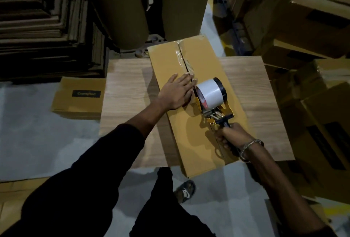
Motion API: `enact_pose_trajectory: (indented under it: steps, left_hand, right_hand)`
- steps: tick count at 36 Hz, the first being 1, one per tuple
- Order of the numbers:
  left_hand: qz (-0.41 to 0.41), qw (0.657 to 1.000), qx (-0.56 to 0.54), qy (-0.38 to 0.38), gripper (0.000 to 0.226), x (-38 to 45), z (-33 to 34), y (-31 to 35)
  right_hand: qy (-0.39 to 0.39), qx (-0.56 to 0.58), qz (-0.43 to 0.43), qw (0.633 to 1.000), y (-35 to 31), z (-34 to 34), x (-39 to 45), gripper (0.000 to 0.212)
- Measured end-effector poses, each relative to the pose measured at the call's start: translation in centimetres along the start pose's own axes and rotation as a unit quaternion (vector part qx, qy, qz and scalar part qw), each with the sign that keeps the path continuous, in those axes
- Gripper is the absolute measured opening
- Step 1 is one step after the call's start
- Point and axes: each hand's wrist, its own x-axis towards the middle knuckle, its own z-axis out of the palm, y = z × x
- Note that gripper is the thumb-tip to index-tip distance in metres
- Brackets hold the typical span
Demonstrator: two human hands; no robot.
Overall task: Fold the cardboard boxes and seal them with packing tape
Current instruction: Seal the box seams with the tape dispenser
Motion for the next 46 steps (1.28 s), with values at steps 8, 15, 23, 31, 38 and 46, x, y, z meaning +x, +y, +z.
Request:
enact_pose_trajectory:
  steps: [8, 15, 23, 31, 38, 46]
  left_hand:
    - [0.045, 0.997, -0.059, -0.002, 0.055, -1.2, -0.7, 1.5]
    - [0.034, 0.997, -0.073, 0.004, 0.057, -3.5, 0.5, 4.2]
    - [0.025, 0.994, -0.102, 0.016, 0.059, -3.3, 0.4, 4.0]
    - [0.066, 0.994, -0.086, 0.003, 0.048, -4.7, 0.3, 5.7]
    - [0.057, 0.998, -0.037, 0.006, 0.057, -6.9, 1.4, 7.6]
    - [0.026, 0.999, -0.033, -0.019, 0.061, -6.9, 0.9, 8.4]
  right_hand:
    - [0.001, 0.038, 0.014, 0.999, 1.4, 0.6, -0.5, 0.014]
    - [-0.007, 0.041, 0.0, 0.999, 1.7, 0.3, -0.4, 0.01]
    - [0.009, 0.07, 0.013, 0.997, 4.9, 0.4, -1.9, 0.008]
    - [-0.011, 0.095, 0.01, 0.995, 6.1, 0.3, -2.2, 0.013]
    - [-0.015, 0.099, -0.022, 0.995, 6.3, 0.3, -2.4, 0.024]
    - [-0.031, 0.105, -0.006, 0.994, 9.7, -0.6, -3.7, 0.009]
